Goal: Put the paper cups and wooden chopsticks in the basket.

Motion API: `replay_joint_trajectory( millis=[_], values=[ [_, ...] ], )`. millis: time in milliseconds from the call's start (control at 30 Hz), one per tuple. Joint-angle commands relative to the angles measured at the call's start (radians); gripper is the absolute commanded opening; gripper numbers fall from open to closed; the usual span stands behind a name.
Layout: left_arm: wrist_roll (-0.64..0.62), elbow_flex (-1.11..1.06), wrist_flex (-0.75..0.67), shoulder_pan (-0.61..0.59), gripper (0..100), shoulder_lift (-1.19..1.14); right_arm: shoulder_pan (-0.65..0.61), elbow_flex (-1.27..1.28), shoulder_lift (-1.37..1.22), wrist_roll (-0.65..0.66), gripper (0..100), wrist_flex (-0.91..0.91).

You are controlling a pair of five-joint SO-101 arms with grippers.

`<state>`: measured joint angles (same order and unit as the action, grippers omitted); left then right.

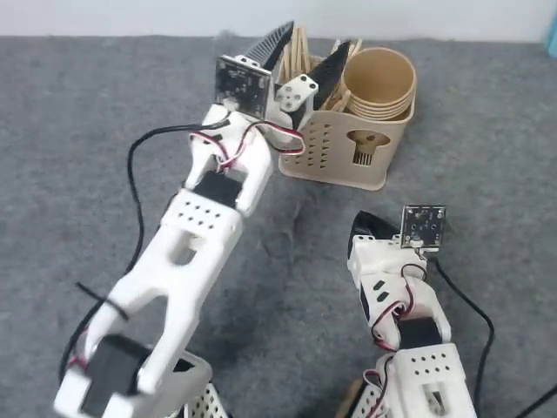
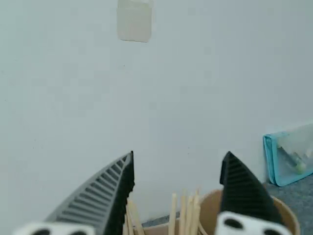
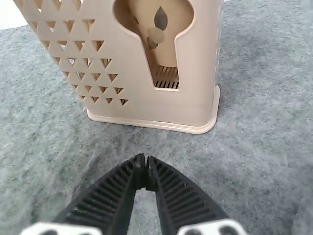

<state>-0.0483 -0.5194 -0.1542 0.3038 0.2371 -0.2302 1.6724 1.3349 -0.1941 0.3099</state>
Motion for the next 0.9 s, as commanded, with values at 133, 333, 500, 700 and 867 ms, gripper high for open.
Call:
replay_joint_trajectory(
  millis=[133, 333, 500, 700, 867],
  values=[
    [0.002, -0.064, 0.189, -0.029, 9, 0.379, 0.001, 0.018, 0.019, 0.015, 0.8, 0.005],
    [0.002, -0.297, 0.275, -0.097, 1, 0.698, 0.051, 0.012, 0.024, 0.011, 0.8, 0.001],
    [0.002, -0.527, 0.287, -0.213, 1, 0.927, 0.064, -0.057, 0.024, 0.011, 0.8, 0.039],
    [0.000, -0.843, 0.287, -0.351, 1, 1.162, 0.064, -0.285, 0.102, 0.014, 0.8, 0.426],
    [0.000, -1.086, 0.287, -0.416, 1, 1.335, 0.056, -0.345, 0.328, 0.015, 0.7, 0.622]
  ],
)
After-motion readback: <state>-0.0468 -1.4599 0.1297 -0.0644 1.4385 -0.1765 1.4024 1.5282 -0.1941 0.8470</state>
